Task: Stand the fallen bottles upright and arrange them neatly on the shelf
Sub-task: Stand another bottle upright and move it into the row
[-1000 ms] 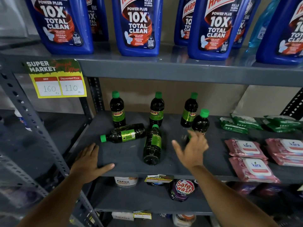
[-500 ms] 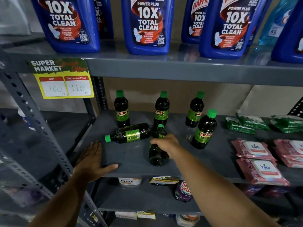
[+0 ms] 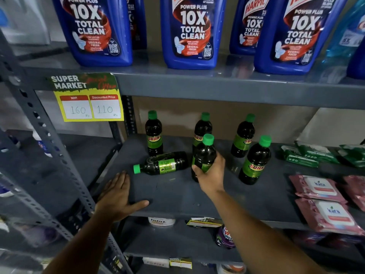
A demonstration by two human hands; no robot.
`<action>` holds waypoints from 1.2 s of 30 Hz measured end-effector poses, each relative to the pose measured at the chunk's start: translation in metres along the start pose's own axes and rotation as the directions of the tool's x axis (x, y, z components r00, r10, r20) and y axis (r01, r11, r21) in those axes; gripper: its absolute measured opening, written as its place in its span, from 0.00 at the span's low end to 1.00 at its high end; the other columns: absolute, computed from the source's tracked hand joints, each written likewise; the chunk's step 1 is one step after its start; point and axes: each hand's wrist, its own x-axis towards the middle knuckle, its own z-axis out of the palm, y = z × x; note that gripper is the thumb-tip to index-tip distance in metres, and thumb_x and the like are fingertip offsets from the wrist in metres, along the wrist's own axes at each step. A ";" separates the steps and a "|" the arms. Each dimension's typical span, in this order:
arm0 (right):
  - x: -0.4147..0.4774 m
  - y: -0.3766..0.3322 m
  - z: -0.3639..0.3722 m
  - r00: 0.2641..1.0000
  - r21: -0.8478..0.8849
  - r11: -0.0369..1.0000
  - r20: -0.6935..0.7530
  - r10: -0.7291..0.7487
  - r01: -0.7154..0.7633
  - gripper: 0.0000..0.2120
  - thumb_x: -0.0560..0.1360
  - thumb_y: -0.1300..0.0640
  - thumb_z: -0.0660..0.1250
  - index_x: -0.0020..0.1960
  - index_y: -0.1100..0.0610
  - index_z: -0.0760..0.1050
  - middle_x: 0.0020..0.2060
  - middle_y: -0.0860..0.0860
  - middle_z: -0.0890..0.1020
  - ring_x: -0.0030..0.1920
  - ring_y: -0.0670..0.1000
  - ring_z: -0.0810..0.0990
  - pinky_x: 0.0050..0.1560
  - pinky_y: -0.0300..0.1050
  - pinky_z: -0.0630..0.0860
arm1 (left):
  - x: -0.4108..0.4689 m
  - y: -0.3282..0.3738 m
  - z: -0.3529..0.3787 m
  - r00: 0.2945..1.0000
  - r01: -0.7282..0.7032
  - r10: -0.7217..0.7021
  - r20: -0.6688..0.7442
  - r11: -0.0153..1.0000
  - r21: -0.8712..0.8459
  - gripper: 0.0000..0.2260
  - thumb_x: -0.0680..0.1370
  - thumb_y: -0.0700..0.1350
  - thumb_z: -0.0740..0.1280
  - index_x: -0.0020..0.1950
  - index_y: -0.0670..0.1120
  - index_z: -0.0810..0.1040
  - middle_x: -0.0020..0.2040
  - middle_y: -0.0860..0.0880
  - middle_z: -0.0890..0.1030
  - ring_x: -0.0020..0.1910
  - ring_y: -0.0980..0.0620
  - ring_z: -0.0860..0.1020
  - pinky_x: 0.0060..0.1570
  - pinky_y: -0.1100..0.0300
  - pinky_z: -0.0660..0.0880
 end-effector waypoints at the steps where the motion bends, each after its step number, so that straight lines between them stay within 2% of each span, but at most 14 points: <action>1: 0.000 0.002 0.000 1.000 0.005 1.000 -0.002 0.007 -0.007 0.37 0.64 0.61 0.79 0.69 0.55 0.66 0.60 0.50 0.68 0.65 0.48 0.67 0.64 0.37 0.61 | 0.000 0.000 -0.001 1.000 0.000 0.000 0.007 1.000 0.004 0.63 0.60 0.86 0.42 0.80 0.41 0.41 0.81 0.43 0.43 0.80 0.47 0.43 0.78 0.50 0.44; 5: 0.006 0.006 -0.005 0.996 0.031 0.999 0.092 -0.015 0.012 0.36 0.62 0.62 0.77 0.67 0.53 0.66 0.60 0.51 0.72 0.63 0.49 0.72 0.64 0.46 0.70 | -0.001 0.002 -0.003 1.000 0.004 -0.004 0.024 1.000 0.004 0.63 0.59 0.86 0.41 0.80 0.42 0.41 0.81 0.43 0.42 0.80 0.47 0.42 0.78 0.50 0.43; 6: 0.007 0.009 -0.009 0.989 0.068 0.998 0.145 -0.002 -0.008 0.37 0.62 0.63 0.76 0.67 0.50 0.65 0.59 0.50 0.74 0.61 0.47 0.75 0.60 0.44 0.73 | -0.001 0.002 -0.003 1.000 0.005 -0.005 0.027 1.000 0.001 0.63 0.59 0.86 0.42 0.80 0.42 0.40 0.81 0.43 0.42 0.80 0.47 0.42 0.78 0.49 0.43; 8: 0.007 0.017 -0.017 0.966 0.081 0.994 0.253 0.050 -0.073 0.43 0.64 0.64 0.74 0.72 0.45 0.59 0.57 0.41 0.76 0.57 0.39 0.76 0.50 0.31 0.72 | -0.001 0.002 -0.002 1.000 0.005 -0.005 0.028 1.000 -0.005 0.63 0.59 0.86 0.42 0.80 0.42 0.40 0.81 0.43 0.41 0.80 0.47 0.42 0.78 0.49 0.43; 10: 0.006 0.028 -0.023 0.951 0.006 0.995 0.296 0.092 -0.098 0.44 0.66 0.62 0.74 0.75 0.46 0.56 0.54 0.36 0.76 0.56 0.40 0.77 0.46 0.24 0.69 | -0.001 0.002 -0.002 1.000 0.002 -0.002 0.029 1.000 -0.003 0.63 0.60 0.86 0.42 0.80 0.42 0.40 0.81 0.43 0.41 0.80 0.46 0.42 0.78 0.49 0.43; 16: 0.009 0.024 -0.021 0.982 -0.143 0.987 0.163 0.092 -0.069 0.37 0.60 0.54 0.78 0.65 0.51 0.67 0.57 0.50 0.73 0.58 0.51 0.75 0.58 0.50 0.75 | -0.001 0.002 -0.002 1.000 -0.001 0.001 0.026 1.000 0.003 0.63 0.59 0.86 0.42 0.80 0.41 0.41 0.81 0.42 0.42 0.80 0.46 0.43 0.77 0.50 0.42; 17: 0.010 0.025 -0.020 0.978 -0.121 0.991 0.189 0.088 -0.066 0.36 0.61 0.55 0.77 0.65 0.51 0.66 0.56 0.50 0.74 0.58 0.51 0.76 0.57 0.49 0.75 | -0.002 0.002 -0.003 1.000 -0.002 0.002 0.021 1.000 0.001 0.63 0.59 0.86 0.42 0.80 0.41 0.41 0.81 0.42 0.43 0.80 0.46 0.44 0.77 0.50 0.43; 20: 0.009 0.028 -0.021 0.955 -0.097 0.989 0.267 0.131 -0.109 0.35 0.65 0.58 0.76 0.67 0.50 0.63 0.51 0.41 0.76 0.59 0.51 0.78 0.48 0.36 0.73 | -0.002 0.002 -0.003 1.000 -0.004 0.004 0.016 1.000 0.003 0.64 0.59 0.86 0.41 0.80 0.41 0.42 0.81 0.42 0.43 0.80 0.46 0.44 0.78 0.49 0.43; 21: 0.009 0.028 -0.020 0.958 -0.110 0.987 0.251 0.139 -0.115 0.36 0.65 0.57 0.77 0.68 0.51 0.63 0.52 0.41 0.76 0.60 0.51 0.77 0.49 0.37 0.73 | -0.002 0.001 -0.003 1.000 -0.003 0.003 0.017 1.000 0.002 0.64 0.59 0.86 0.41 0.80 0.41 0.42 0.81 0.42 0.43 0.80 0.46 0.44 0.78 0.49 0.43; 23: 0.009 0.026 -0.021 0.978 -0.154 0.982 0.162 0.134 -0.109 0.42 0.61 0.54 0.81 0.69 0.54 0.64 0.60 0.49 0.75 0.63 0.53 0.74 0.59 0.48 0.75 | -0.002 0.002 -0.002 1.000 0.000 0.000 0.012 1.000 0.000 0.63 0.59 0.86 0.41 0.80 0.42 0.41 0.81 0.42 0.43 0.80 0.46 0.44 0.77 0.49 0.43; 25: 0.008 0.025 -0.021 0.981 -0.138 0.986 0.158 0.114 -0.093 0.42 0.61 0.55 0.79 0.69 0.54 0.64 0.62 0.52 0.73 0.65 0.54 0.72 0.63 0.53 0.73 | -0.002 0.002 -0.002 1.000 0.000 0.000 0.011 1.000 -0.003 0.63 0.59 0.86 0.41 0.80 0.41 0.42 0.81 0.42 0.44 0.80 0.45 0.44 0.77 0.49 0.44; 28: 0.006 0.025 -0.022 0.948 -0.041 0.989 0.285 0.146 -0.140 0.40 0.66 0.61 0.75 0.72 0.50 0.60 0.58 0.46 0.76 0.63 0.51 0.75 0.56 0.44 0.72 | -0.002 0.001 -0.002 1.000 -0.001 0.001 -0.002 1.000 -0.004 0.63 0.59 0.86 0.42 0.80 0.41 0.43 0.81 0.42 0.45 0.80 0.45 0.45 0.77 0.49 0.45; 33: 0.005 0.018 -0.019 0.986 -0.169 0.983 0.143 0.090 -0.065 0.36 0.60 0.58 0.80 0.64 0.53 0.67 0.57 0.52 0.75 0.59 0.52 0.75 0.56 0.48 0.75 | -0.002 0.001 -0.003 1.000 -0.010 0.010 -0.016 1.000 -0.017 0.64 0.59 0.86 0.42 0.80 0.40 0.45 0.81 0.41 0.46 0.80 0.45 0.47 0.78 0.48 0.46; 36: 0.003 0.022 -0.019 0.959 -0.100 0.989 0.249 0.133 -0.111 0.34 0.62 0.63 0.77 0.61 0.47 0.65 0.52 0.49 0.78 0.49 0.44 0.81 0.38 0.31 0.75 | -0.002 0.001 -0.003 1.000 -0.016 0.016 -0.016 1.000 -0.010 0.64 0.59 0.86 0.42 0.80 0.40 0.45 0.81 0.41 0.46 0.80 0.45 0.46 0.78 0.48 0.47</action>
